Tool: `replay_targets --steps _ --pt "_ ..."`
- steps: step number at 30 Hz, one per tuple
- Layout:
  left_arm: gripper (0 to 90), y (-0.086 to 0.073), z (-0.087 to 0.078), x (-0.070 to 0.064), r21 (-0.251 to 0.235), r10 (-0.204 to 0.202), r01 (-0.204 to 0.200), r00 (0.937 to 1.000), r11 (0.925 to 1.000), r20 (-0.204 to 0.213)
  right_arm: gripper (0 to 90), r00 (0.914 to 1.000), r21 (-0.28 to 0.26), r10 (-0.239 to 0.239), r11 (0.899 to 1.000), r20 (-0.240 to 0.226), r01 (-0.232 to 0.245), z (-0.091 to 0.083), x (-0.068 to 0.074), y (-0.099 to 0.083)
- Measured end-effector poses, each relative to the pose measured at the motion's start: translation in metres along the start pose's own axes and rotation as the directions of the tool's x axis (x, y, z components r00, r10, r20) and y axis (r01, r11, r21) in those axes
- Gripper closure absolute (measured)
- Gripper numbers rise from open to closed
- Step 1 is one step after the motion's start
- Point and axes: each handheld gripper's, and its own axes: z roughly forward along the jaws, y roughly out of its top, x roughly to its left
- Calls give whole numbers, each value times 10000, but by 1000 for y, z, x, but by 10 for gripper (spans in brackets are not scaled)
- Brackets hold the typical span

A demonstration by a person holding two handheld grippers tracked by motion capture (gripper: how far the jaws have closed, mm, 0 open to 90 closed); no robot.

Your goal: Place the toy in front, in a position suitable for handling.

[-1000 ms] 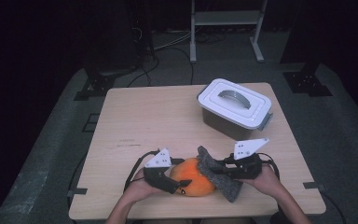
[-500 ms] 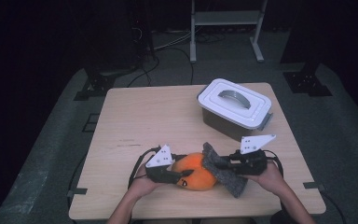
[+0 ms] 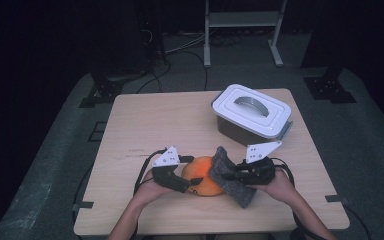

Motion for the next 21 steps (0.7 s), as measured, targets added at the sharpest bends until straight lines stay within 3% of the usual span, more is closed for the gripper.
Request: replay_targets --steps 2,5,13,15,17,19,20,21 --pt "215 -2 0 -2 171 5 -6 10000 9999 87 760 9999 61 -83 9999 -67 84 0 6 -1" --pt "238 -6 2 -10 61 137 -138 9998 9999 139 760 9998 177 -177 9997 -89 179 -2 12 -2" --pt "241 -7 1 -18 331 562 -568 9983 9978 171 761 9997 -240 -221 9995 141 224 -10 7 11" --pt "237 -7 -1 -18 343 513 -522 9983 9980 266 760 9997 -57 -227 9997 108 228 -5 5 10" --pt "200 -7 -7 -14 38 161 -164 9986 9999 511 760 9999 -161 -66 9998 -148 64 0 4 1" --pt "177 -6 -9 -13 -11 -65 65 9991 10000 414 760 9999 -175 -67 9998 -157 64 0 4 -1" --pt "99 -5 -9 -11 197 -382 376 9988 9991 316 759 9998 -176 9 9998 -196 -13 -3 6 -6" --pt "93 -5 -9 -11 197 -382 376 9988 9991 316 759 9998 -176 9 9998 -196 -13 -3 6 -6"
